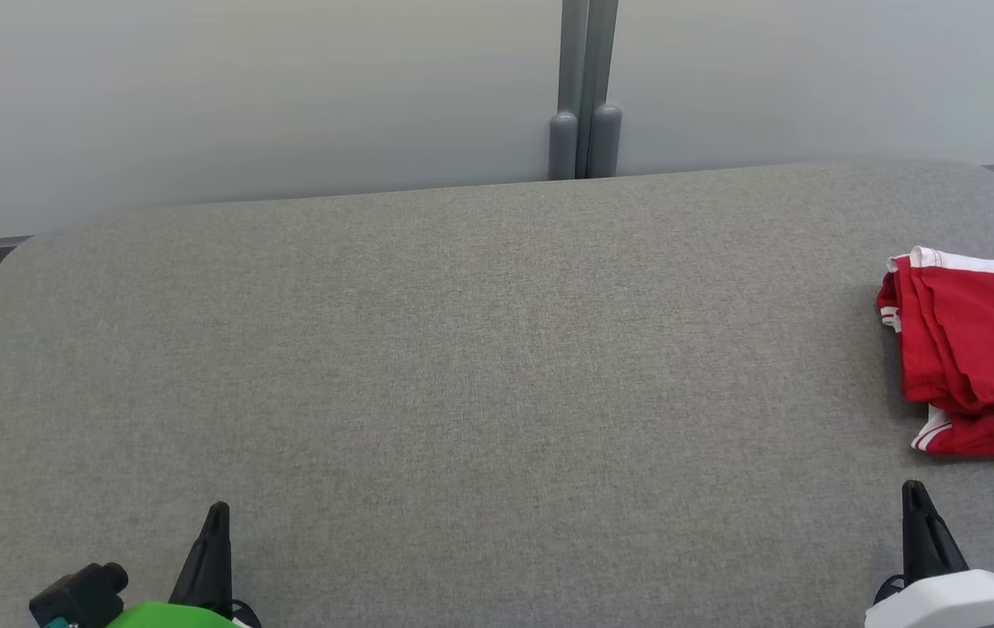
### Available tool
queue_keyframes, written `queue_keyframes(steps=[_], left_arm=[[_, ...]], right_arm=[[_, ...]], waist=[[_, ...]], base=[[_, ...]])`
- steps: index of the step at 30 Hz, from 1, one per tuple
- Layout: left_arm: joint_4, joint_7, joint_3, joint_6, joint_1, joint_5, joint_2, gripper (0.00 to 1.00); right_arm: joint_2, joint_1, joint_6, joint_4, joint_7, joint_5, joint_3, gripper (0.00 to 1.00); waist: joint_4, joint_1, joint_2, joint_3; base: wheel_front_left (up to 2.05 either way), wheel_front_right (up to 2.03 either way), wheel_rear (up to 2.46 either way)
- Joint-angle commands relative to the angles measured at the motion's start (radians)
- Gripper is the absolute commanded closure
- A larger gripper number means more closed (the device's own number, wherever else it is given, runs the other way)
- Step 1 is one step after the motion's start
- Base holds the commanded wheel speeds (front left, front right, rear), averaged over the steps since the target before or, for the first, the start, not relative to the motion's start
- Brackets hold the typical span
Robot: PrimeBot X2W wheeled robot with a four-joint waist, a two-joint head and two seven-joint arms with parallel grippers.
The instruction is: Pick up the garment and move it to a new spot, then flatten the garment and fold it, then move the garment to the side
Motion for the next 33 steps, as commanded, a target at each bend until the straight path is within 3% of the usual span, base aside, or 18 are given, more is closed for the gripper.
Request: queue_keyframes(steps=[1, 33], left_arm=[[-0.015, 0.009, 0.015, 0.000, -0.036, -0.038, -0.001, 1.00], [-0.021, 0.110, 0.083, -0.001, -0.110, -0.382, -0.046, 1.00]], right_arm=[[-0.012, -0.032, 0.000, -0.011, 0.011, 0.059, 0.002, 1.00], [-0.019, -0.112, -0.001, 0.006, 0.125, 0.557, 0.016, 1.00]], waist=[[0.000, 0.0000, 0.0000, 0.000], [-0.002, 0.0000, 0.0000, 0.005]], base=[[0.00, 0.00, 0.00], [0.00, 0.00, 0.00]])
